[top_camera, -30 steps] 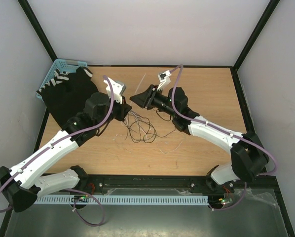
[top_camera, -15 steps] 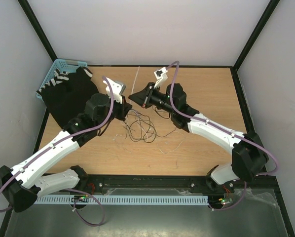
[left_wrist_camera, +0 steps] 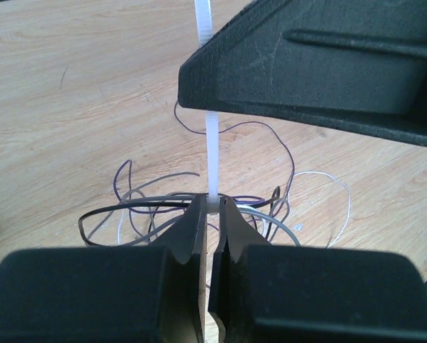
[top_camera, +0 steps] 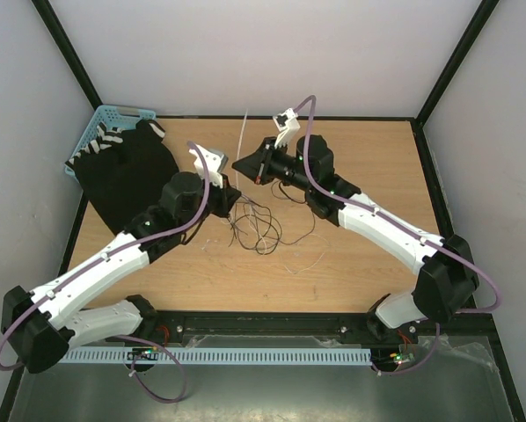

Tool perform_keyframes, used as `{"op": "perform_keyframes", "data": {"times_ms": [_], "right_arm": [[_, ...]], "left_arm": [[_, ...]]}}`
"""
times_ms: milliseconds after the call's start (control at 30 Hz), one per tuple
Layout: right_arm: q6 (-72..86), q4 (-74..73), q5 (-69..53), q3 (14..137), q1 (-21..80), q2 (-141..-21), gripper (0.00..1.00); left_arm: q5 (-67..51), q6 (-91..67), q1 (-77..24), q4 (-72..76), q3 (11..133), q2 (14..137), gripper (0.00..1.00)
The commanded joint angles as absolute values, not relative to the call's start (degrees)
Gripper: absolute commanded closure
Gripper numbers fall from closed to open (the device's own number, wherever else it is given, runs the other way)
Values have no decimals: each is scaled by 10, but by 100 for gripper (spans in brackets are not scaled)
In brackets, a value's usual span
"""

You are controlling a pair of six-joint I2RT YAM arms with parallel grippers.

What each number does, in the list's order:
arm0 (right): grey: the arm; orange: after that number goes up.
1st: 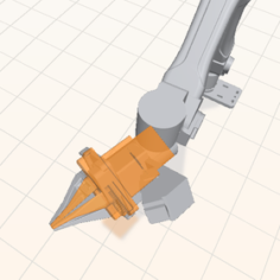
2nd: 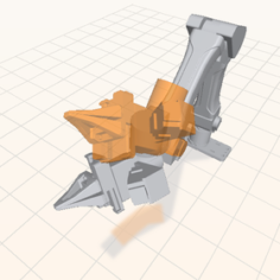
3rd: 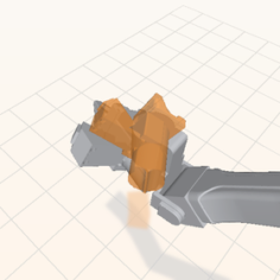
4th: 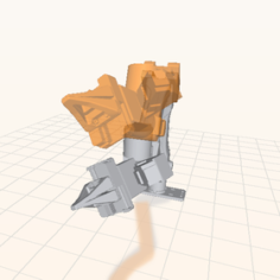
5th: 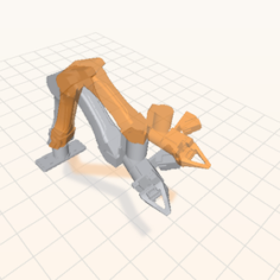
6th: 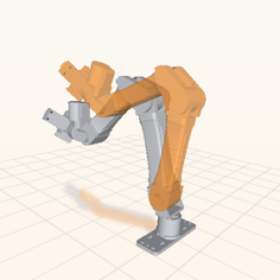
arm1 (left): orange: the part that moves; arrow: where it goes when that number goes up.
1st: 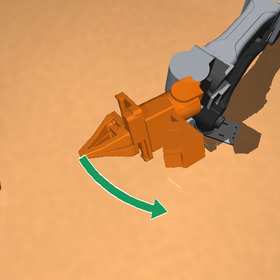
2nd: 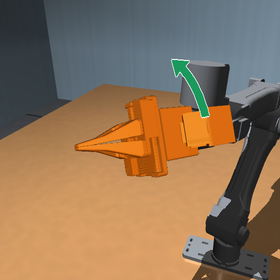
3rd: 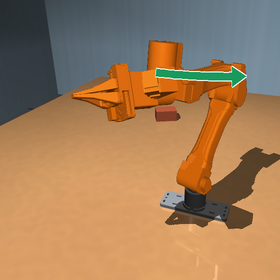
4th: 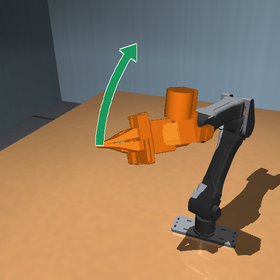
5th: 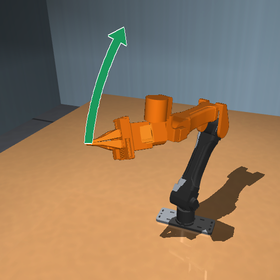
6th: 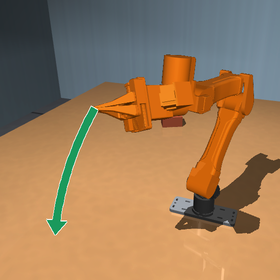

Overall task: Zip-tie the wires
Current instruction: Adjust the ribbon.

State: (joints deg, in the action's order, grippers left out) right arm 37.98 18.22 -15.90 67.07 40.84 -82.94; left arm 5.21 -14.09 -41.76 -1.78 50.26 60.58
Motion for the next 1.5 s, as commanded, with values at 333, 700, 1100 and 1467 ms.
{"op": "perform_keyframes", "data": {"times_ms": [333,700,1100,1467], "right_arm": [[372,236,-159,702,397,-798,100],[358,198,-230,691,397,-782,100],[346,181,-239,683,397,-776,100],[365,194,-275,679,397,-765,100]], "left_arm": [[59,-141,-427,-66,497,627,100],[52,-117,-428,-72,541,571,60],[26,-129,-427,-73,571,545,49],[13,-130,-427,-64,587,568,62]]}}
